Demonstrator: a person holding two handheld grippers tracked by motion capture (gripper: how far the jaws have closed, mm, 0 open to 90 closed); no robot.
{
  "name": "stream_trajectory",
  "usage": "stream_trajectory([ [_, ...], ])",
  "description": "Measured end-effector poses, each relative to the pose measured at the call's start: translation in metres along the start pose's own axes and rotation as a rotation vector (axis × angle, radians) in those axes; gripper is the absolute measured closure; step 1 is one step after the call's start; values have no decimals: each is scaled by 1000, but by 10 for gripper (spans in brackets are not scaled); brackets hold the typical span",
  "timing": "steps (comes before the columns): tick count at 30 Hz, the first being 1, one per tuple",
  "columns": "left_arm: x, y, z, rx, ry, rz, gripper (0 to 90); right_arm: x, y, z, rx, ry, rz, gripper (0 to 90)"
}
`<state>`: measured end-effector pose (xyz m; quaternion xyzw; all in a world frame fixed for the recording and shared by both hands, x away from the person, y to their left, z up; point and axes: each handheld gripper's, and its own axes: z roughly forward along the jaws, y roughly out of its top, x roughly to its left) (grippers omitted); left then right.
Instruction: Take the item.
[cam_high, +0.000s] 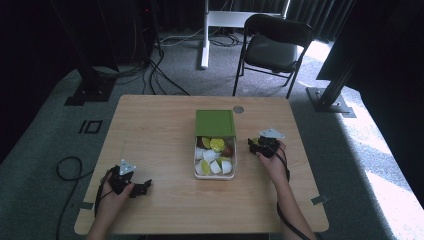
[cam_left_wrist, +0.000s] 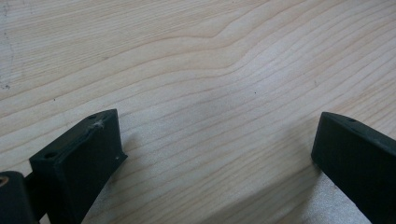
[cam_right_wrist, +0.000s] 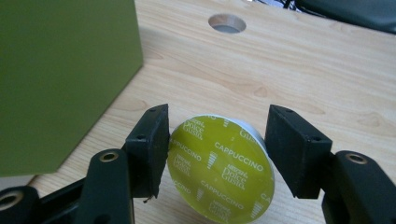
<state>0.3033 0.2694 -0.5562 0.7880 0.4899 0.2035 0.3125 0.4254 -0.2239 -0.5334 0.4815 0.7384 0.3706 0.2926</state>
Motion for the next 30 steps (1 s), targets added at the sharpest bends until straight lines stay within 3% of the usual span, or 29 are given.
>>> stream_trajectory([
  [11, 0, 0, 0, 0, 0, 0, 28, -4, -10, 10, 30, -11, 21, 403],
  [16, 0, 0, 0, -1, 0, -1, 28, -5, -12, 13, 48, 14, 43, 278],
  [21, 0, 0, 0, 0, 0, 0, 28, -8, -7, 6, 15, 18, 41, 199],
  [24, 0, 0, 0, 0, 0, 0, 28, -9, -2, 0, 5, 48, 41, 167],
  [27, 0, 0, 0, 0, 0, 0, 28, -9, 0, -4, 23, 72, -15, 134],
  [30, 0, 0, 0, 0, 0, 0, 28, -8, 1, -8, 10, 84, -3, 139],
])
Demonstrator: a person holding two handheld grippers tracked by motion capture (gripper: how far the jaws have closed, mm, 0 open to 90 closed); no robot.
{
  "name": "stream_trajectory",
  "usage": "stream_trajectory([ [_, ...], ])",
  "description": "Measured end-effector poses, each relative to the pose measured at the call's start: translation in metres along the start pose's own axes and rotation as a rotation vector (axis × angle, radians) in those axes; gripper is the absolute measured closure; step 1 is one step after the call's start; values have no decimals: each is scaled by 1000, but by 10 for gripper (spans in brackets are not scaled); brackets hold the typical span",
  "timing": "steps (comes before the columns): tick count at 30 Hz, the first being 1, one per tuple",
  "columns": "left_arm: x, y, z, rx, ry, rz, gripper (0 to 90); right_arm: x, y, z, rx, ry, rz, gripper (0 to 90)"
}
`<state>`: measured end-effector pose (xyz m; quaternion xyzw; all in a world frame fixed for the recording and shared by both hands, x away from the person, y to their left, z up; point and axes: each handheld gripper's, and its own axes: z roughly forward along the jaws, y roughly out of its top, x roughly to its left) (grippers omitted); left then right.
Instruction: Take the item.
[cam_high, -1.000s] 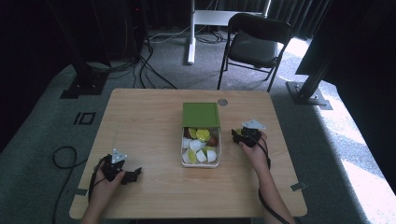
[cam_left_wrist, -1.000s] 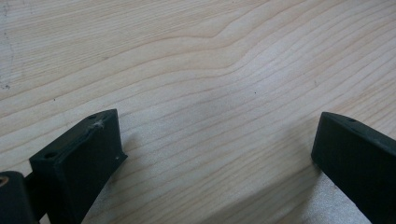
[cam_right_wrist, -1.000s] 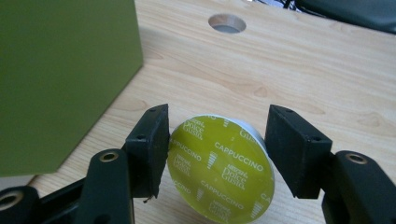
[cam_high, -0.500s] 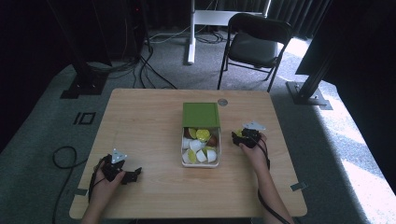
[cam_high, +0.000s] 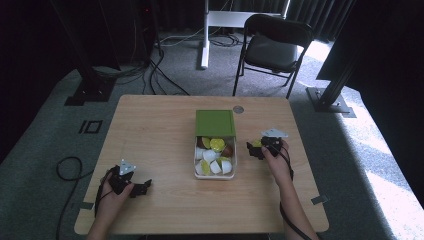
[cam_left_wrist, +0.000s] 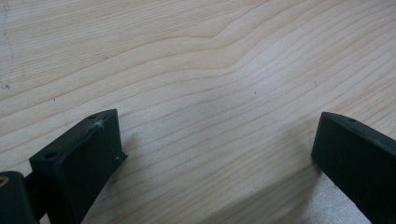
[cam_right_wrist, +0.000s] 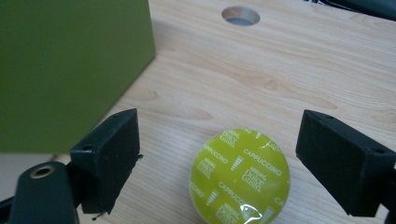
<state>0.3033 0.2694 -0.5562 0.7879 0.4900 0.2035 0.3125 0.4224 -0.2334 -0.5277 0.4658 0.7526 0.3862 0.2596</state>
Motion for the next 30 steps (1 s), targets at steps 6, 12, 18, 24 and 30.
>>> stream_trajectory([
  [6, 0, 0, 0, 0, 0, 0, 28, 3, 0, -9, -14, 26, -27, 138],
  [12, 0, 0, 0, 0, 0, 0, 28, 6, 0, -24, -30, 62, -55, 139],
  [18, 0, 0, 0, 0, 0, 0, 28, 12, -1, -39, -34, 107, -112, 139],
  [24, 0, 0, 0, -1, 0, 0, 28, 19, -3, -52, -35, 191, -151, 139],
  [30, 0, 0, 0, 0, 0, 0, 28, 23, -10, -62, -13, 287, -218, 141],
])
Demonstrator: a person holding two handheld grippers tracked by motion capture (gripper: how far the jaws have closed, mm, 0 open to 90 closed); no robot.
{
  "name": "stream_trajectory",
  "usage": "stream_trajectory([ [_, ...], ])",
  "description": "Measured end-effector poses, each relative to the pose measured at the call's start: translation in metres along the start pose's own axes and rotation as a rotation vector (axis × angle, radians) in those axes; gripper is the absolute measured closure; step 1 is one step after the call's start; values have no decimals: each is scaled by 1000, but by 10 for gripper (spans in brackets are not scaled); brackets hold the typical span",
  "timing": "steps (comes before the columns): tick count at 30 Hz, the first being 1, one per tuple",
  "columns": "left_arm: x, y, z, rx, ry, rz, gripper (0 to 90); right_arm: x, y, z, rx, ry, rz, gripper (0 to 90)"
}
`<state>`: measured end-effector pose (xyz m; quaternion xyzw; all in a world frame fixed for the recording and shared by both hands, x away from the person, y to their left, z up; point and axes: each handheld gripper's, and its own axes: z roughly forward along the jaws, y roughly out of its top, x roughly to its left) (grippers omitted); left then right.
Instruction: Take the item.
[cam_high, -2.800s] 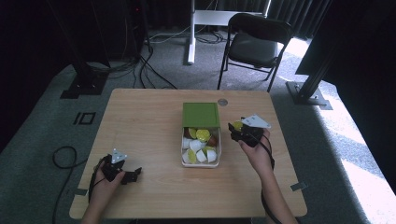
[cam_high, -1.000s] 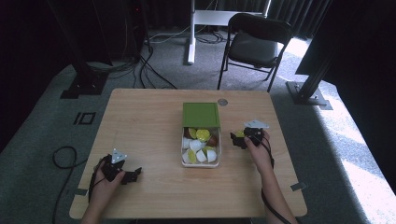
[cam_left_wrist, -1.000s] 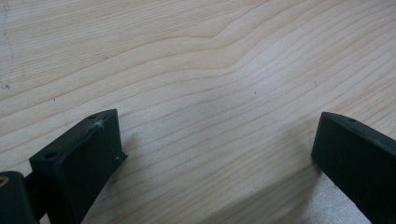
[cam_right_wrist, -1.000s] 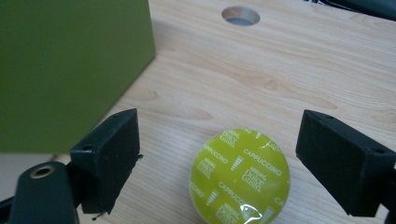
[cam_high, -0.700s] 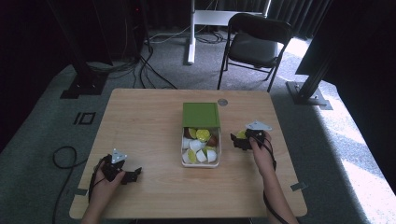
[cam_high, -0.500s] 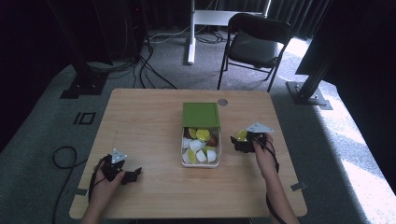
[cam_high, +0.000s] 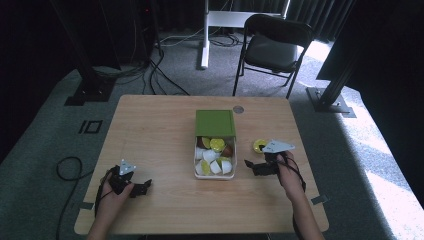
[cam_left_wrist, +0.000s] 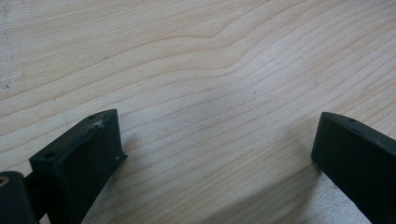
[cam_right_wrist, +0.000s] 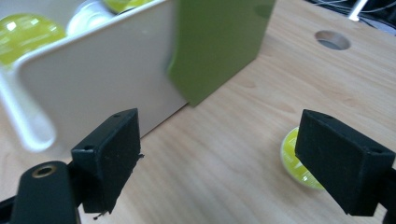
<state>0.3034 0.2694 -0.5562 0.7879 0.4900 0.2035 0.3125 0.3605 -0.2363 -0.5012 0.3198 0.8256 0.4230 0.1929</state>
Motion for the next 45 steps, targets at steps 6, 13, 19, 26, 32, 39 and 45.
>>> stream_trajectory([
  [6, 0, 0, 0, 1, 0, 0, 28, 5, -10, -4, 24, 61, -27, 141],
  [13, 0, 0, 0, 1, 0, 0, 28, 10, -24, -4, 56, 127, -57, 147],
  [19, 0, 0, 0, 1, 0, 1, 28, 16, -40, -5, 90, 202, -97, 147],
  [26, 0, 0, 0, 1, 0, 0, 28, 18, -52, -8, 112, 251, -132, 147],
  [32, 0, 0, 0, 0, 0, 0, 28, 16, -60, -11, 135, 255, -154, 147],
  [39, 0, 0, 0, 1, 0, 0, 28, 11, -70, -16, 181, 279, -210, 147],
  [45, 0, 0, 0, 1, 0, 0, 28, 9, -78, -22, 187, 313, -237, 147],
])
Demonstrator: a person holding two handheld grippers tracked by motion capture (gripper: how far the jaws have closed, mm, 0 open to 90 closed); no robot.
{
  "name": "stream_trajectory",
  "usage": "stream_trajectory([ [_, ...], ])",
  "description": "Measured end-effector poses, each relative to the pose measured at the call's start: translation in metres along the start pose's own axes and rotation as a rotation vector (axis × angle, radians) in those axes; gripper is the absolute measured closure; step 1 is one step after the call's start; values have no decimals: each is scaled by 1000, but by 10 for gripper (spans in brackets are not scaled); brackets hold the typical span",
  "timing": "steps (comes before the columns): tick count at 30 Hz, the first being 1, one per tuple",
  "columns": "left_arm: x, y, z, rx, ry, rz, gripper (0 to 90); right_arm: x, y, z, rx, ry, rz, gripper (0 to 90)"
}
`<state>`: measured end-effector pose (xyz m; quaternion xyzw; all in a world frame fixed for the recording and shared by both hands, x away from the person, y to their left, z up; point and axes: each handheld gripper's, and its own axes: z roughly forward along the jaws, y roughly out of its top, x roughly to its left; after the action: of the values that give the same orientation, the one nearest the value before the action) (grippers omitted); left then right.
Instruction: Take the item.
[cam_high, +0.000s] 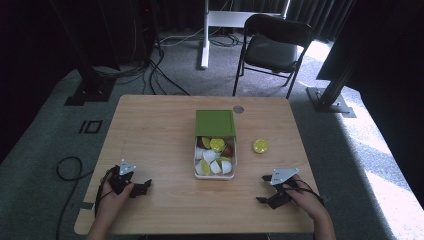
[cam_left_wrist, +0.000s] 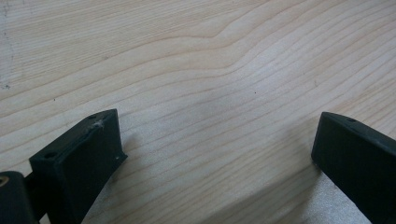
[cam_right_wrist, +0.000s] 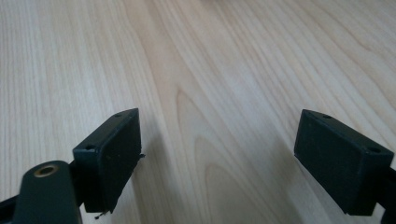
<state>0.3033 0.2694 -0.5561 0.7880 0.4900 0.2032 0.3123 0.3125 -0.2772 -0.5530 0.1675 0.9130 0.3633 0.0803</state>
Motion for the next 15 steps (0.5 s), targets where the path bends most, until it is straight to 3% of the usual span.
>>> stream_trajectory([
  [5, 0, 0, 0, 0, 0, 0, 28, 0, -5, -1, 3, 11, -7, 146],
  [15, 0, 0, 0, 0, 0, 0, 28, -2, -11, 0, -48, 9, 21, 132],
])
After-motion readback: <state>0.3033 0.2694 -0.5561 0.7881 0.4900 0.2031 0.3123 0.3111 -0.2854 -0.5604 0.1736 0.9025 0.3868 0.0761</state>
